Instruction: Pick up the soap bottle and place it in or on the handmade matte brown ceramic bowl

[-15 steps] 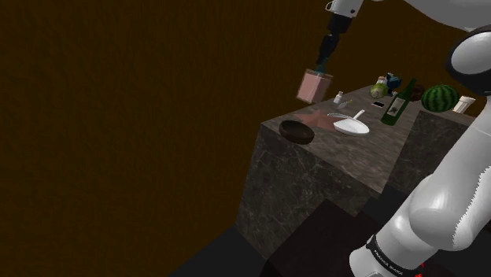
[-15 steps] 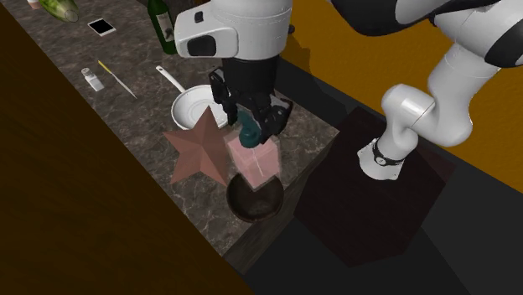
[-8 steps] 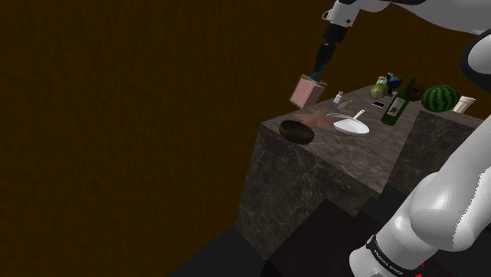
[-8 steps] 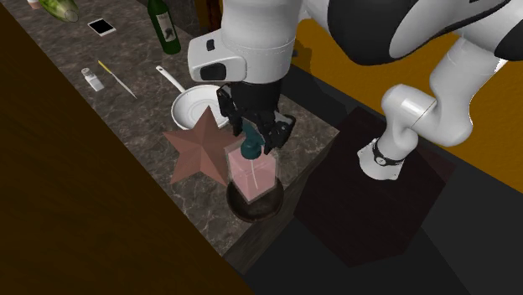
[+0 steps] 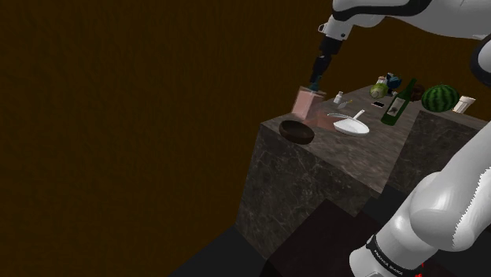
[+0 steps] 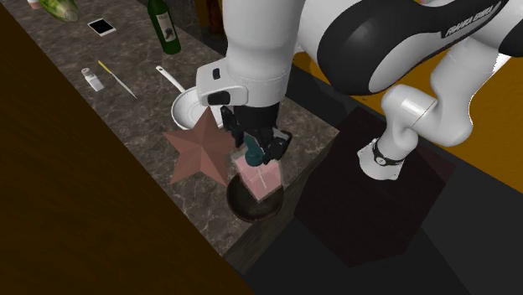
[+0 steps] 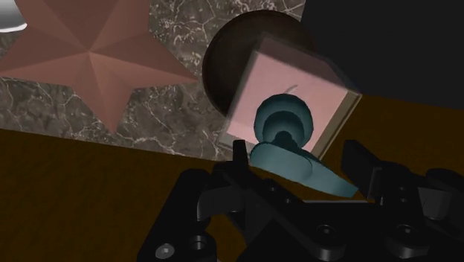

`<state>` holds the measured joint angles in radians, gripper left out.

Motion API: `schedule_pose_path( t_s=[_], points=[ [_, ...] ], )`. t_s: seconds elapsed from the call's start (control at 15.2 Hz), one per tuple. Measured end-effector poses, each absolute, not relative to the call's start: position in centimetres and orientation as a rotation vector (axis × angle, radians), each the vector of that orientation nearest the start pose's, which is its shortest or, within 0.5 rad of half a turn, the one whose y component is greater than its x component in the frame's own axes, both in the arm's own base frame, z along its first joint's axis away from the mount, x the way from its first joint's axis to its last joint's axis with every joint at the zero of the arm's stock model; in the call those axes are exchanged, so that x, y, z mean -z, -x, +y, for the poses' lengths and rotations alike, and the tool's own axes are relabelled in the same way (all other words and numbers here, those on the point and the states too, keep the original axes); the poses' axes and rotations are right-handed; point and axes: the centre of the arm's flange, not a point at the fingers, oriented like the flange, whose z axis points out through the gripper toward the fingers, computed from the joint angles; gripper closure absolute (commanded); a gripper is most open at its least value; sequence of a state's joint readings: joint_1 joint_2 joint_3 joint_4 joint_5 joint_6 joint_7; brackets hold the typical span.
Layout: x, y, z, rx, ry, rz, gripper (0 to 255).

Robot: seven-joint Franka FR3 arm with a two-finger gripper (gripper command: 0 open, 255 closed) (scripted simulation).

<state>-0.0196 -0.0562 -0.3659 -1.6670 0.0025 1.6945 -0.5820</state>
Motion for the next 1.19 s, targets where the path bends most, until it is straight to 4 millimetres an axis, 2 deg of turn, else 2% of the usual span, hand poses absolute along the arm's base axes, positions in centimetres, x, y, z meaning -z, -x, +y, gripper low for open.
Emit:
schedule_pose_path(
  t_s=[0.79,1.19],
  points=[
    [-55.6,-50.7,-21.1,0.128,3.141,-0.309,255],
    [-55.0,-50.8,-21.1,0.129,3.141,-0.309,255]
  ],
)
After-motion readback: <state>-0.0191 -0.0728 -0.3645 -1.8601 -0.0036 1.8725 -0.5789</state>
